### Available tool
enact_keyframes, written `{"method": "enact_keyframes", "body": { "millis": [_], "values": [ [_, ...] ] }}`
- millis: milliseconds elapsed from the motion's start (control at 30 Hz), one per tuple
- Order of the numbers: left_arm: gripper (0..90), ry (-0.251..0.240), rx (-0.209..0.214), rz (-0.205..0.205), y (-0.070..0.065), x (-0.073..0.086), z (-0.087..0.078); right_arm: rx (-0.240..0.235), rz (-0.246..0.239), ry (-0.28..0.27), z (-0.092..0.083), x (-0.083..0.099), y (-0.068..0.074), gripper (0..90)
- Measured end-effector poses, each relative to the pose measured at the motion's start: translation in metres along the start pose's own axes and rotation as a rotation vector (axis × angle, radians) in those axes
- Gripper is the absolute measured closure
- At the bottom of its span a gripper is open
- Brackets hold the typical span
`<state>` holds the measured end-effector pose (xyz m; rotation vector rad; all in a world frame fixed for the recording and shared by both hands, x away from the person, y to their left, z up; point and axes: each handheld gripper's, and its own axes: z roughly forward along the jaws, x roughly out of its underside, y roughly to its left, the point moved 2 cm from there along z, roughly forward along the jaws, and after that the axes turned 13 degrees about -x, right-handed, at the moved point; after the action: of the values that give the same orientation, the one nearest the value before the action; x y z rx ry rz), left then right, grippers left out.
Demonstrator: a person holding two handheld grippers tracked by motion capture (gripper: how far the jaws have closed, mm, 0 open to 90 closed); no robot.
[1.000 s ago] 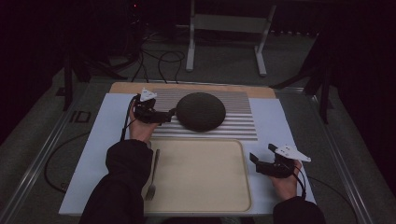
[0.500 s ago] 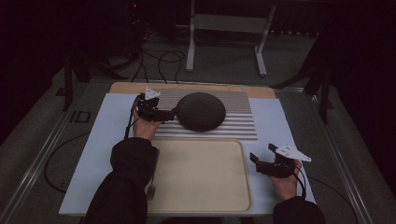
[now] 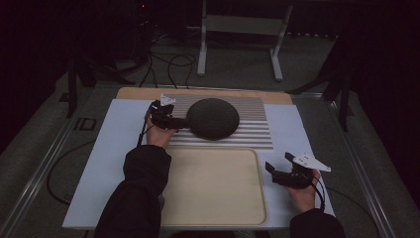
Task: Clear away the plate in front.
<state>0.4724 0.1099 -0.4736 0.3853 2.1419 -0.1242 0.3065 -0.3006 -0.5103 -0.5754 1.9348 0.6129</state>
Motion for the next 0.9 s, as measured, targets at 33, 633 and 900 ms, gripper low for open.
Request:
{"method": "enact_keyframes", "body": {
  "millis": [33,633,900],
  "values": [
    [0.0,0.005,-0.001,0.001,-0.001,0.000,0.001,-0.002,0.001,-0.001,0.000,0.000,0.000,9.1],
    [1.6,0.130,0.042,-0.020,-0.015,0.011,0.033,-0.008,0.007,-0.005,0.000,0.000,-0.001,9.1],
    [4.9,0.187,0.054,-0.037,-0.019,0.015,0.044,-0.010,0.008,-0.009,0.000,-0.001,-0.001,9.1]
  ]
}}
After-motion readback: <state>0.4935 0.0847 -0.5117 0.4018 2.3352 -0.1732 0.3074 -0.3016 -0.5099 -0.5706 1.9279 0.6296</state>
